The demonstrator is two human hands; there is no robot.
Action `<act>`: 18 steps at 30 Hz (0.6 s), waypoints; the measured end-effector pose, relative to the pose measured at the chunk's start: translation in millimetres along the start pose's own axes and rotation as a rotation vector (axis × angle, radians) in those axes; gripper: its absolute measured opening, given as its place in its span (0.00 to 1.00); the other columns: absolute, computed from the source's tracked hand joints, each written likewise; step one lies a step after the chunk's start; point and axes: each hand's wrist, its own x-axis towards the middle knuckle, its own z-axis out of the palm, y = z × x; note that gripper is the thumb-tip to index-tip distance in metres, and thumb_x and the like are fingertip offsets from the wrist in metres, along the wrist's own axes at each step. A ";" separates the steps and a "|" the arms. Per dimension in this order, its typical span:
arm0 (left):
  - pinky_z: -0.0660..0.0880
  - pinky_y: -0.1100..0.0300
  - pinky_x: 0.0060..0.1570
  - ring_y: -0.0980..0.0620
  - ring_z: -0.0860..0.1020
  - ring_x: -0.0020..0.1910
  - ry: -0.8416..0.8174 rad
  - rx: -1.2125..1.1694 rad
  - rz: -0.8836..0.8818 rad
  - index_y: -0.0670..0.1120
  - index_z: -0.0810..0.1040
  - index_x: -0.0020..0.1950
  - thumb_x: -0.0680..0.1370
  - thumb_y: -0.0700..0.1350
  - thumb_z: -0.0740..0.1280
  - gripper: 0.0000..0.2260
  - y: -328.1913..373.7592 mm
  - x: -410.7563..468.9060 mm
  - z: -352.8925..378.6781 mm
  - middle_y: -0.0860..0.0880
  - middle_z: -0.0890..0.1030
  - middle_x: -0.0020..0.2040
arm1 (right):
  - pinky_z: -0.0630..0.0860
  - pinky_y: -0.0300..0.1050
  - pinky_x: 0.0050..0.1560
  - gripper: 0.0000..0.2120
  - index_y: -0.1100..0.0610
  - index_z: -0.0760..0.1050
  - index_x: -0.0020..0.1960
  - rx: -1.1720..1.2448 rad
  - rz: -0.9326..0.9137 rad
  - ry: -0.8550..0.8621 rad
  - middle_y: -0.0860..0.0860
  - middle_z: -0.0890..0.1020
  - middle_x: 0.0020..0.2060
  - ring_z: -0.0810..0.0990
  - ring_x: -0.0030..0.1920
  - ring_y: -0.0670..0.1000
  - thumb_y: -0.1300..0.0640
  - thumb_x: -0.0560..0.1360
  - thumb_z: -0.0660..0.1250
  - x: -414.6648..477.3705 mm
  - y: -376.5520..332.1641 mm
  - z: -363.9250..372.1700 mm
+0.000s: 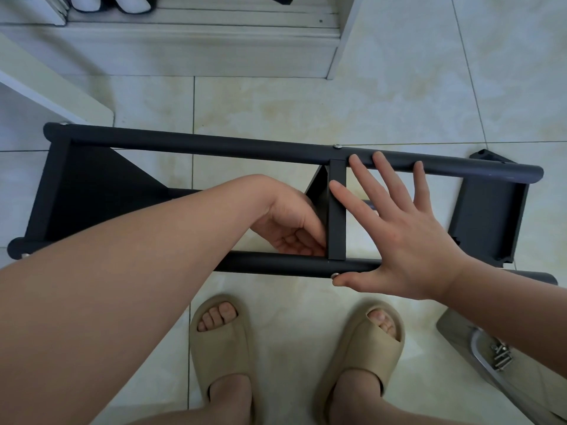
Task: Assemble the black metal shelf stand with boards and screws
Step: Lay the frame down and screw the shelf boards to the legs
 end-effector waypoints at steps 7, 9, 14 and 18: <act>0.78 0.62 0.47 0.54 0.81 0.38 -0.019 0.003 0.014 0.44 0.85 0.43 0.78 0.35 0.68 0.08 4.9 -2.6 -1.6 0.48 0.84 0.40 | 0.45 0.79 0.72 0.54 0.52 0.54 0.82 0.001 -0.002 0.002 0.58 0.51 0.82 0.46 0.81 0.64 0.20 0.67 0.56 -0.2 -0.2 0.1; 0.76 0.60 0.50 0.54 0.81 0.41 -0.030 0.027 0.010 0.45 0.85 0.44 0.78 0.36 0.68 0.07 6.6 -4.8 -2.6 0.48 0.84 0.42 | 0.44 0.79 0.72 0.54 0.52 0.54 0.82 0.001 -0.001 0.000 0.58 0.51 0.82 0.45 0.81 0.64 0.20 0.67 0.56 0.0 -0.2 -0.1; 0.73 0.62 0.43 0.57 0.81 0.41 0.023 0.197 -0.012 0.52 0.86 0.41 0.77 0.44 0.71 0.07 9.0 -5.1 -2.6 0.53 0.85 0.43 | 0.44 0.79 0.72 0.54 0.52 0.54 0.82 0.006 0.001 -0.007 0.57 0.51 0.82 0.45 0.81 0.64 0.20 0.67 0.56 -0.2 -0.9 -0.5; 0.72 0.64 0.41 0.57 0.81 0.39 0.041 0.207 0.003 0.50 0.84 0.46 0.77 0.40 0.72 0.05 12.4 -3.3 -2.8 0.53 0.85 0.41 | 0.44 0.79 0.72 0.54 0.52 0.54 0.82 0.012 0.001 -0.007 0.57 0.51 0.82 0.45 0.81 0.63 0.20 0.67 0.56 0.0 -0.7 -1.0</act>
